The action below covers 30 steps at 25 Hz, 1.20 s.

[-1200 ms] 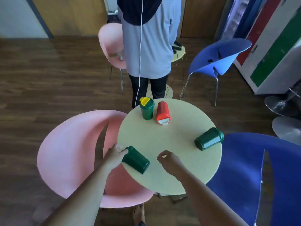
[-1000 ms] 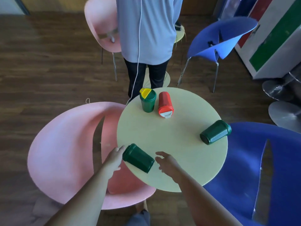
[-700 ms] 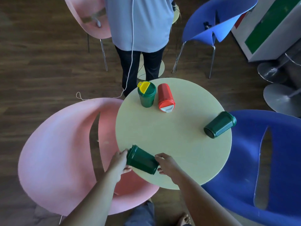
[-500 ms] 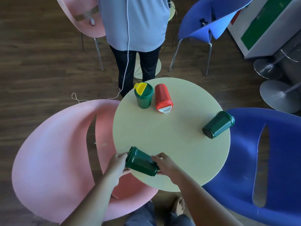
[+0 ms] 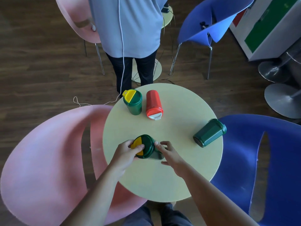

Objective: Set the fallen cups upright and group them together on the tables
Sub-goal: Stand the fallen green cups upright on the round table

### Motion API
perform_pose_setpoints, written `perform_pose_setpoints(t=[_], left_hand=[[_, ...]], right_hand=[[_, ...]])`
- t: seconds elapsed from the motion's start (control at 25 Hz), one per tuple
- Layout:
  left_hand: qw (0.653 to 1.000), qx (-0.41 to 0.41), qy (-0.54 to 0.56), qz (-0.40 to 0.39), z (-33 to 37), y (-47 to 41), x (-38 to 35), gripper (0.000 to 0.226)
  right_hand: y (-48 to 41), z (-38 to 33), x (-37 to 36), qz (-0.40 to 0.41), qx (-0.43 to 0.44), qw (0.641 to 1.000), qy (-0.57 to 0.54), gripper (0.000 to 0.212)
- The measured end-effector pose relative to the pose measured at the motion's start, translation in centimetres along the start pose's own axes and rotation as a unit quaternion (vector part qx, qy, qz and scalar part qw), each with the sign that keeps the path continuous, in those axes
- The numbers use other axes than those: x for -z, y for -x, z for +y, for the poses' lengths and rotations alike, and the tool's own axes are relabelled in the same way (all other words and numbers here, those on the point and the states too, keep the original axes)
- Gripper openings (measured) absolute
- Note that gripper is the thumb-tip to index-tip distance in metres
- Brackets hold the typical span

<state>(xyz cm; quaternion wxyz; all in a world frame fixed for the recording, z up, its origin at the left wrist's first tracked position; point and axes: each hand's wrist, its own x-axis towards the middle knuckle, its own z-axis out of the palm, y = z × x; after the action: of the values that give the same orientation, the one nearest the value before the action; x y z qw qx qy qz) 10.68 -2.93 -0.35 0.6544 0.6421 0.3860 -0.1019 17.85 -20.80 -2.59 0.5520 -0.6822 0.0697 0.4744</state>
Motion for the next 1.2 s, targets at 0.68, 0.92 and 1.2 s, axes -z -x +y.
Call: perform_pose_setpoints(t=[0.68, 0.92, 1.2], left_hand=[[0.963, -0.024, -0.202, 0.179, 2.3, 0.4, -7.9, 0.045], [0.95, -0.019, -0.25, 0.185, 2.0, 0.9, -9.1, 0.051], [0.926, -0.078, -0.306, 0.205, 2.8, 1.0, -8.7, 0.056]], right_hand=[[-2.4, -1.0, 5.0, -0.03, 0.057, 0.998, -0.023, 0.034], [-3.2, -0.3, 5.8, 0.035, 0.074, 0.996, 0.017, 0.037], [-1.7, -1.9, 7.9, 0.083, 0.104, 0.991, -0.002, 0.025]])
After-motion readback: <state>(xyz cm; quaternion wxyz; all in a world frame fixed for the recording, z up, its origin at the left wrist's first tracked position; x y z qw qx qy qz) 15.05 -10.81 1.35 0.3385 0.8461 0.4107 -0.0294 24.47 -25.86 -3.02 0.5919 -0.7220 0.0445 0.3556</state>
